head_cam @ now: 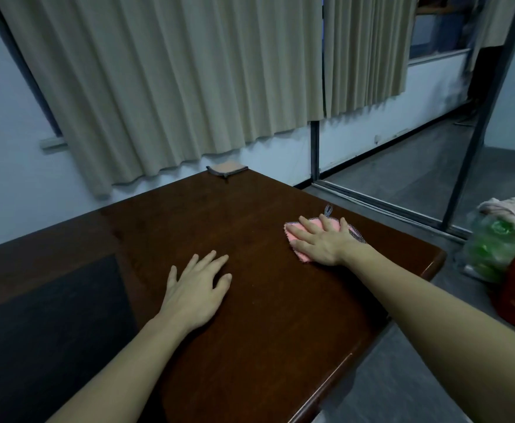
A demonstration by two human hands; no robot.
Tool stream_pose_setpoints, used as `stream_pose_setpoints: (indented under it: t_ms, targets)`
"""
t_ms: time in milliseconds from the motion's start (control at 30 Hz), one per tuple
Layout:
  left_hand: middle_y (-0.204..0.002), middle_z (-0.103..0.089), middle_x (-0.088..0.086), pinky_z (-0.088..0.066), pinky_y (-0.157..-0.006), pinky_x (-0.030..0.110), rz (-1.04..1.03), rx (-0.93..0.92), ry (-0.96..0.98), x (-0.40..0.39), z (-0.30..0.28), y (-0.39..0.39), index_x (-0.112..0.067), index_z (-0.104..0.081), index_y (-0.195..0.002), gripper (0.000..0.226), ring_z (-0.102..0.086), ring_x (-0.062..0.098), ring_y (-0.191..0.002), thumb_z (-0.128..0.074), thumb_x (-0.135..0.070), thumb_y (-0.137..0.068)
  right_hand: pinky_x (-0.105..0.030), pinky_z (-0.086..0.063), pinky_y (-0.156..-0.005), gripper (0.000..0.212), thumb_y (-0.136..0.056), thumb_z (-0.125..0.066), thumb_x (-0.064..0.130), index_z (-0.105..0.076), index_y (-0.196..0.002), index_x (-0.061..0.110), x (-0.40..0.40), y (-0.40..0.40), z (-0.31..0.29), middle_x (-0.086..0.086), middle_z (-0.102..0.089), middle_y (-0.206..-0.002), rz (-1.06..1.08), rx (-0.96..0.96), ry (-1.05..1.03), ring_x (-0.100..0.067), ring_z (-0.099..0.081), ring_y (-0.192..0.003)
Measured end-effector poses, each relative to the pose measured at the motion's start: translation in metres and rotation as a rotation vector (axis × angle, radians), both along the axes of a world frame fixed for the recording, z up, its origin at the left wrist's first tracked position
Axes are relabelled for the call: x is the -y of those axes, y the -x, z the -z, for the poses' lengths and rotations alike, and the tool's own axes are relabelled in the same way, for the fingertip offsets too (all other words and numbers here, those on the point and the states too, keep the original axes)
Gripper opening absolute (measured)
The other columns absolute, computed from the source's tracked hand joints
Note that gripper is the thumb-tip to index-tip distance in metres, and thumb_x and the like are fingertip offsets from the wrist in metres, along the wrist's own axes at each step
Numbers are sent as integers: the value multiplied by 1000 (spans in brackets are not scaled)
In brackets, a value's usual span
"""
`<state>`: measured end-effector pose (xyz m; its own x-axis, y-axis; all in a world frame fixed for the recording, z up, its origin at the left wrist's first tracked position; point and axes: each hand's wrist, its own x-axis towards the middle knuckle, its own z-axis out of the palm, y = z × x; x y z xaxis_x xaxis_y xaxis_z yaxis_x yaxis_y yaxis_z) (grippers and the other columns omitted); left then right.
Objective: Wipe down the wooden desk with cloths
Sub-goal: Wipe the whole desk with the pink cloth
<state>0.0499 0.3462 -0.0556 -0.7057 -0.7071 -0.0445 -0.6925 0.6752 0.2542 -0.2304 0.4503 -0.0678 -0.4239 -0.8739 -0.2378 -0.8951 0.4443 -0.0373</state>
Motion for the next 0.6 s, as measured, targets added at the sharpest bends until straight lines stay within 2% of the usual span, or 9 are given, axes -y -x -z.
stream_pose_setpoints:
  t_ms: [100, 333, 467, 600]
  targets:
    - [-169, -14, -12, -1, -125, 54, -4, -9, -6, 3, 2, -6, -42, -25, -158, 53, -5, 15, -156, -29, -53, -107, -72, 9, -115, 57, -102, -9, 66, 10, -154, 55, -5, -14, -1, 10, 16, -168, -31, 5, -8, -38, 16, -154]
    - [-169, -15, -11, -1, -125, 56, -43, 0, -4, 21, 9, -13, -42, -26, -157, 53, -6, 17, -156, -29, -55, -106, -64, 17, -118, 60, -94, -1, 71, 15, -151, 59, -67, -96, 0, 16, 25, -163, -409, 11, 20, -29, 27, -150]
    - [-169, -15, -11, 0, -124, 57, -83, -2, 3, 36, 12, -15, -42, -27, -157, 53, -7, 18, -157, -27, -55, -106, -61, 16, -119, 69, -81, 8, 78, 14, -148, 64, -59, -92, 1, 21, 25, -162, -418, 31, 20, -25, 27, -150]
    - [-169, -13, -11, 1, -125, 54, -90, -13, 5, 39, 22, -15, -44, -26, -157, 52, -5, 18, -157, -26, -55, -106, -63, 15, -119, 55, -98, -8, 69, 10, -150, 63, -16, -67, 3, 19, 19, -164, -322, 11, 26, -28, 20, -153]
